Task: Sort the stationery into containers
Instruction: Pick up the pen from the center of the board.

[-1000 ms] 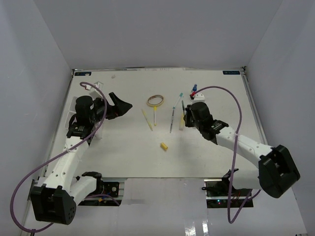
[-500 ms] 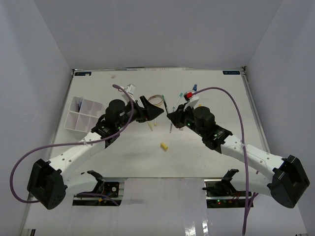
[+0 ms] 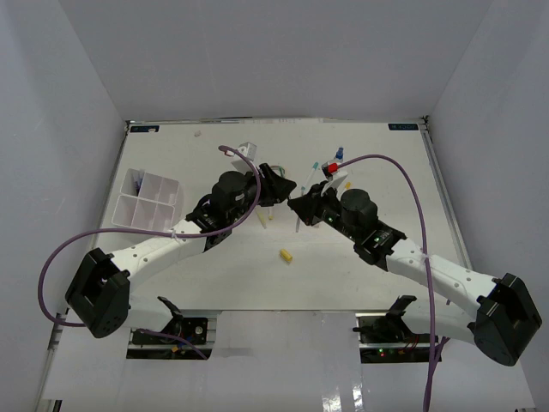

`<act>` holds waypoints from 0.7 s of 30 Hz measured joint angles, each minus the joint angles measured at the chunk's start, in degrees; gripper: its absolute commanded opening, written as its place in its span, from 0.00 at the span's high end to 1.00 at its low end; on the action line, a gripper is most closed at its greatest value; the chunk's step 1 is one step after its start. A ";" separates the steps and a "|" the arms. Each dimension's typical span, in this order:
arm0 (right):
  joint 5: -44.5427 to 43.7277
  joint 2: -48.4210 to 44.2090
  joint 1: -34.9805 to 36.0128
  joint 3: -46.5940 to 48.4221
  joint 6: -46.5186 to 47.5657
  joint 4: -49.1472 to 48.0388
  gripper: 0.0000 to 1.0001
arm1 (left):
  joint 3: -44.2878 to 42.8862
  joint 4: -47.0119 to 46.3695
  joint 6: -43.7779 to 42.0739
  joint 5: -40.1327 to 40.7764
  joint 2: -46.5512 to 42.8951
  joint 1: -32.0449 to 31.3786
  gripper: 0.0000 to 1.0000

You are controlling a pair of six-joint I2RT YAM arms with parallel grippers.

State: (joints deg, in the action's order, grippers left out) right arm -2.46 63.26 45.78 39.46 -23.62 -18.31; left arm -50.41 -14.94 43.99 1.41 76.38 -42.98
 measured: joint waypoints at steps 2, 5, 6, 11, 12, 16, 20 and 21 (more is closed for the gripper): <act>0.09 -0.24 0.00 -0.48 -0.13 -0.48 0.92 | 0.00 -0.26 -0.24 0.76 0.35 -0.15 0.57; 0.11 -0.70 0.02 -1.60 -0.37 -0.98 0.92 | 0.00 -0.72 -0.46 1.44 0.44 -0.61 0.65; 0.11 -0.72 0.02 -1.79 -0.44 -1.16 0.92 | 0.00 -0.83 -0.46 1.53 0.46 -0.72 0.69; 0.07 -0.79 0.04 -1.88 -0.87 -1.46 0.90 | 0.00 -1.46 -0.68 1.84 0.46 -1.01 0.86; 0.07 -0.81 0.04 -1.88 -0.94 -1.57 0.89 | 0.00 -1.75 -0.81 1.81 0.46 -1.05 0.88; -0.15 -1.07 0.04 -1.88 -1.46 -1.66 0.69 | 0.07 -2.56 -1.16 1.53 0.46 -1.07 0.99; -0.68 -1.97 0.04 -2.73 -1.73 -1.55 0.34 | 0.15 -3.15 -2.23 1.55 0.44 -1.07 1.00; -1.29 -2.45 0.04 -3.08 -1.70 -1.18 0.27 | 0.20 -3.06 -2.91 1.66 0.42 -1.07 1.00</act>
State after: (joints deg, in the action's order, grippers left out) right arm -3.75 60.82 45.82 36.38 -25.32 -19.49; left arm -50.22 -18.00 41.08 3.07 76.79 -44.05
